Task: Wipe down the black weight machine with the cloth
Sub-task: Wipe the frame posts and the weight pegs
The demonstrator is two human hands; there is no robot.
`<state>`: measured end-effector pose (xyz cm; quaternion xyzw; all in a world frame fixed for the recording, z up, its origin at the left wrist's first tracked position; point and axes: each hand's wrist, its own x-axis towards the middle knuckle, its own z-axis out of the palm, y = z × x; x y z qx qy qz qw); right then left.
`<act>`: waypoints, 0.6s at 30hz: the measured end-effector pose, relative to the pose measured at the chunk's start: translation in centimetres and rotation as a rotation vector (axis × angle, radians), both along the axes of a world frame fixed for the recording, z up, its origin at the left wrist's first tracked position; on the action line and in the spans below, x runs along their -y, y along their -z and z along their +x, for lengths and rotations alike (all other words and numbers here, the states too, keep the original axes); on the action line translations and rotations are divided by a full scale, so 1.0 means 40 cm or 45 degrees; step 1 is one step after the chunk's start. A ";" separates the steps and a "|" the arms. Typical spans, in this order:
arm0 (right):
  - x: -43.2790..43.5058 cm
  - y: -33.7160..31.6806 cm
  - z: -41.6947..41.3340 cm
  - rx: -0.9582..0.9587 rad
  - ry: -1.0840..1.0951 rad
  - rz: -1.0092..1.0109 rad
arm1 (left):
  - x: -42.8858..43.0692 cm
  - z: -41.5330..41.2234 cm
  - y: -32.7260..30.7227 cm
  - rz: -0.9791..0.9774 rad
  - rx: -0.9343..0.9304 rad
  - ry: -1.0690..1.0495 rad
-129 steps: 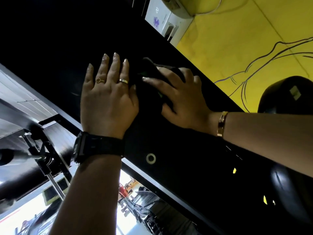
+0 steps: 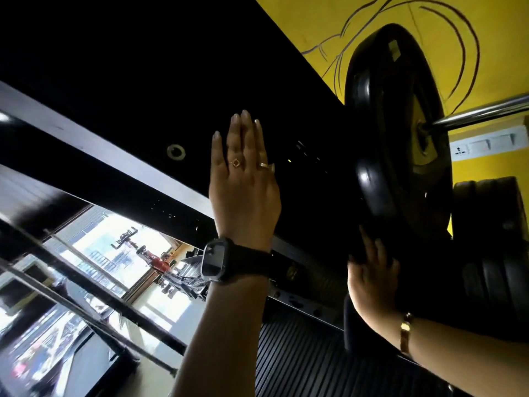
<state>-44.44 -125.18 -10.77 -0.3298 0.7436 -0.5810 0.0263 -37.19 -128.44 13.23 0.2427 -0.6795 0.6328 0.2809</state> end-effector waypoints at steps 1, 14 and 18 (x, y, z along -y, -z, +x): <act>0.002 -0.043 -0.002 0.193 0.043 -0.016 | -0.005 0.000 0.007 0.012 -0.018 -0.009; -0.039 0.044 0.044 -0.231 -0.076 -0.066 | 0.001 -0.011 0.119 0.171 -0.073 0.078; -0.028 0.044 0.038 -0.076 0.031 -0.033 | -0.002 -0.017 0.128 0.206 -0.099 0.070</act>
